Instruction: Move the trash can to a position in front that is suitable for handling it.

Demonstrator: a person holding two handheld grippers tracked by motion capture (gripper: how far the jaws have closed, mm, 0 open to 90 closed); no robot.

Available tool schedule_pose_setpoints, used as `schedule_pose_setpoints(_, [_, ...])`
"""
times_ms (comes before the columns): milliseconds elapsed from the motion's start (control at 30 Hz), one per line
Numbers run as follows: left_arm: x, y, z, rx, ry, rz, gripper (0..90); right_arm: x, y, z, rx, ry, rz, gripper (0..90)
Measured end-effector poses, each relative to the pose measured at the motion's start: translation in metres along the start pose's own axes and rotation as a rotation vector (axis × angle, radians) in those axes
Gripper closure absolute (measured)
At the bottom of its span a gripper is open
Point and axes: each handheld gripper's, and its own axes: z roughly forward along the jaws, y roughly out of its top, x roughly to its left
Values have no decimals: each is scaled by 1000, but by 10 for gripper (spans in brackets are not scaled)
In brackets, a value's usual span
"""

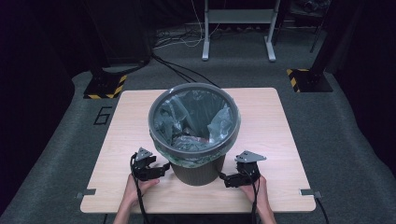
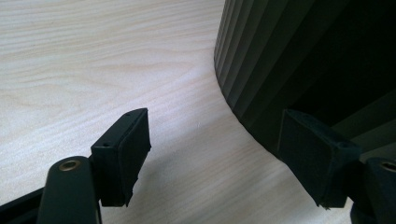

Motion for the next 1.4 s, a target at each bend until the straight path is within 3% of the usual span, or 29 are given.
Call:
schedule_pose_setpoints(367, [6,8,6,-9,-23,-40,210,-7,7,2,9,-15,-1,0])
schedule_pose_setpoints(633, [7,15,10,-19,-34,-46,175,-15,11,5,9,-20,10,0])
schedule_pose_setpoints(700, [9,16,12,-23,-56,-50,146,-18,12,6,10,-21,19,0])
schedule_pose_setpoints(867, [9,20,16,-33,-55,-47,128,-22,16,10,12,-26,30,0])
schedule_pose_setpoints(1000, [11,22,19,-28,-86,-46,91,-26,18,13,10,-29,31,0])
schedule_pose_setpoints(1133, [10,23,24,-20,-97,-24,59,-29,20,16,6,-25,44,0])
schedule_pose_setpoints(1333, [10,23,29,-23,-107,-31,49,-32,23,21,7,-8,49,0])
schedule_pose_setpoints(1400, [8,23,32,-23,-117,-10,38,-33,25,24,10,-13,33,0])
